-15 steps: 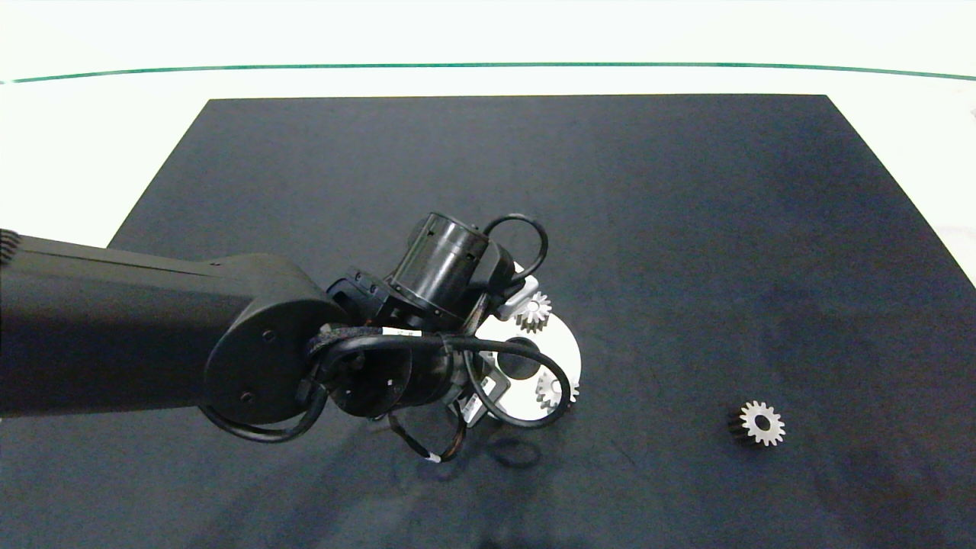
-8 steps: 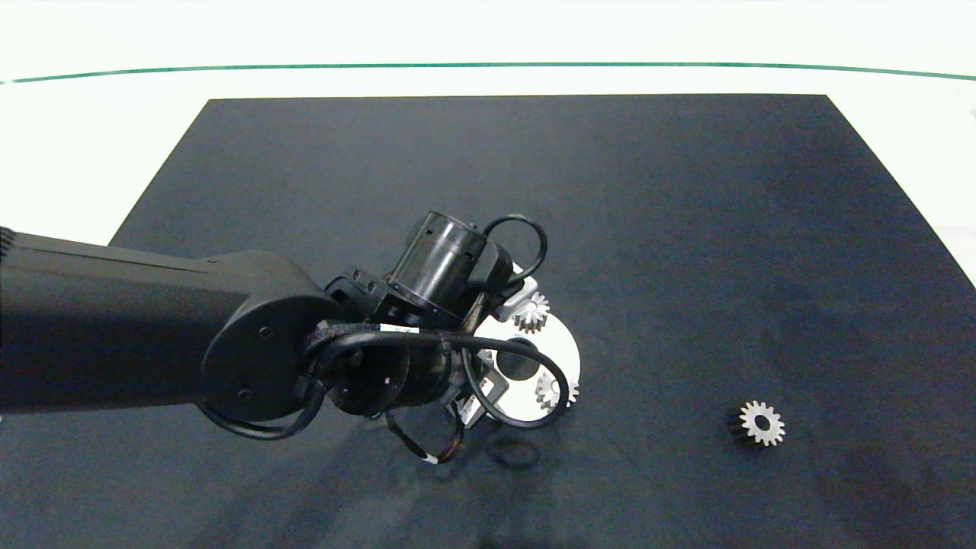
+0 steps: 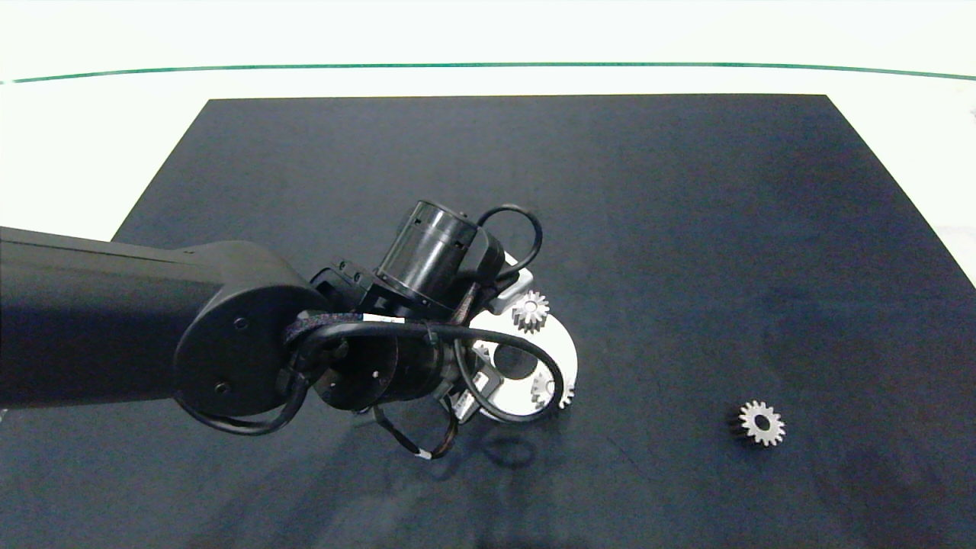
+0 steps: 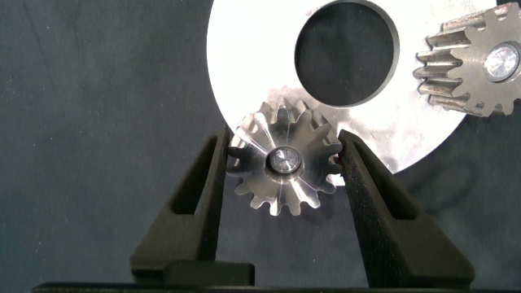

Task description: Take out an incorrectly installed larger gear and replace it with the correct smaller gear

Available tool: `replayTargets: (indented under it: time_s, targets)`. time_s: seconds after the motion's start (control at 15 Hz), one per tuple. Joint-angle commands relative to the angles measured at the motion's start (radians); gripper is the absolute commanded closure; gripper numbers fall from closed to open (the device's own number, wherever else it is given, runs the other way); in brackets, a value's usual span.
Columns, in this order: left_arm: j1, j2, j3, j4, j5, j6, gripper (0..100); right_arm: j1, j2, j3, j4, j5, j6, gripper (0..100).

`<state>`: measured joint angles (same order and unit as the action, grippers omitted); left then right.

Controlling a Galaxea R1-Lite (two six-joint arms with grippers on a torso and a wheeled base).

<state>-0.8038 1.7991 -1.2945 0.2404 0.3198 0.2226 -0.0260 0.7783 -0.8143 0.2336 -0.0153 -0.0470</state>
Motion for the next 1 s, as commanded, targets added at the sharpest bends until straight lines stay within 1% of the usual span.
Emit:
replayTargets:
  time_s: [0.07,0.6,0.73,1.0]
  targets:
    - [-0.006,-0.015,0.001,0.023,0.002,0.001,100,0.0,-0.002,0.0,0.001,0.0,-0.001,0]
    - [-0.008,-0.037,-0.005,0.03,0.002,0.001,100,0.0,-0.008,0.0,0.001,0.0,-0.001,0]
    - [-0.008,-0.047,-0.011,0.059,0.002,0.001,100,0.0,-0.008,0.0,0.001,0.0,-0.001,0]
    - [-0.009,-0.075,-0.016,0.066,0.002,0.001,100,0.0,-0.008,0.0,0.001,0.0,-0.001,0]
